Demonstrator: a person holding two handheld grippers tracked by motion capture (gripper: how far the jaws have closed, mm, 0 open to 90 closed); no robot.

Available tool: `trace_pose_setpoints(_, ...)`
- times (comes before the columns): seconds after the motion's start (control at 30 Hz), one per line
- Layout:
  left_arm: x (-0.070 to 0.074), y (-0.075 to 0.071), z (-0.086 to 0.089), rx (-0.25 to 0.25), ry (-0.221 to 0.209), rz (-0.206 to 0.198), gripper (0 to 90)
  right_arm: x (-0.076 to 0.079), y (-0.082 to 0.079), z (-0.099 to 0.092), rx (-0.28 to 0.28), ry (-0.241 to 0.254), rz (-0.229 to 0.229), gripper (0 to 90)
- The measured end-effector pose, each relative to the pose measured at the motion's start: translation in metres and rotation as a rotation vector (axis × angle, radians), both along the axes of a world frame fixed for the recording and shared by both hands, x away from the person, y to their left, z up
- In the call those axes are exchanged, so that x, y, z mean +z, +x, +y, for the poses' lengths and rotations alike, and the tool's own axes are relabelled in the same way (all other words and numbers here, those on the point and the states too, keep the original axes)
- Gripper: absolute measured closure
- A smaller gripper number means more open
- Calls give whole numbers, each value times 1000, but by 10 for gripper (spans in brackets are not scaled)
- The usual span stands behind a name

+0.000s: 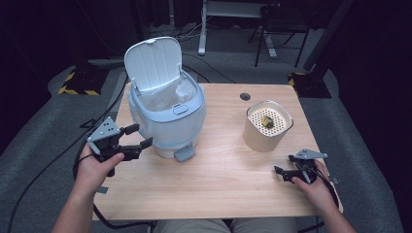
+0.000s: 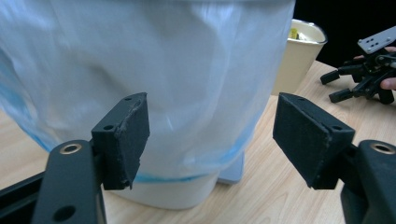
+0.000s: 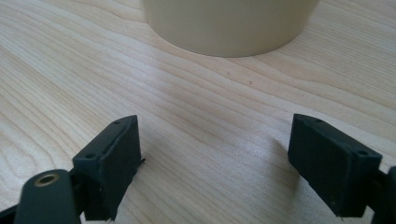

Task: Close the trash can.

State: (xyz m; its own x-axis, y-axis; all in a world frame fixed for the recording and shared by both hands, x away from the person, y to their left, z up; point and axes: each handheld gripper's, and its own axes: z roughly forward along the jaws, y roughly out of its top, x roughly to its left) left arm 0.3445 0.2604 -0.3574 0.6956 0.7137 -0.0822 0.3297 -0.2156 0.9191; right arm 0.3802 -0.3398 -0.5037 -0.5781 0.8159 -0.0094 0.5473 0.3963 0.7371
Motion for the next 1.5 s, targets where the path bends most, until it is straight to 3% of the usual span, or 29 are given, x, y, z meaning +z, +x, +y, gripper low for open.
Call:
trace_pose_setpoints(0.1,11,4,4,-15,-46,-11,264,0,0,0,0,1,0,173)
trace_pose_setpoints(0.23,21,10,10,-37,-63,-31,257,0,0,0,1,1,1,178)
trace_pose_setpoints(0.43,40,20,17,-108,-58,-57,233,0,-2,0,19,9,-5,218)
trace_pose_setpoints(0.5,47,24,20,-103,-57,-70,236,0,-1,0,19,10,-5,218)
trace_pose_setpoints(0.7,63,35,25,-111,-94,-84,323,0,-1,0,20,11,-4,219)
trace_pose_setpoints(0.83,76,49,32,-114,-95,-106,381,0,-1,-1,22,12,-4,220)
trace_pose_setpoints(1.0,89,65,41,-88,-102,-120,384,0,-1,-1,22,13,-4,220)
trace_pose_setpoints(1.1,94,77,45,-54,-87,-107,398,0,-1,-1,22,14,-3,221)
trace_pose_setpoints(1.2,96,84,47,-44,-110,-110,396,0,-1,-1,23,14,-4,221)
trace_pose_setpoints(1.23,96,92,50,-13,-105,-101,384,0,-1,-1,22,14,-3,221)
trace_pose_setpoints(1.5,94,108,54,33,-125,-94,354,0,-1,-1,22,15,-3,221)
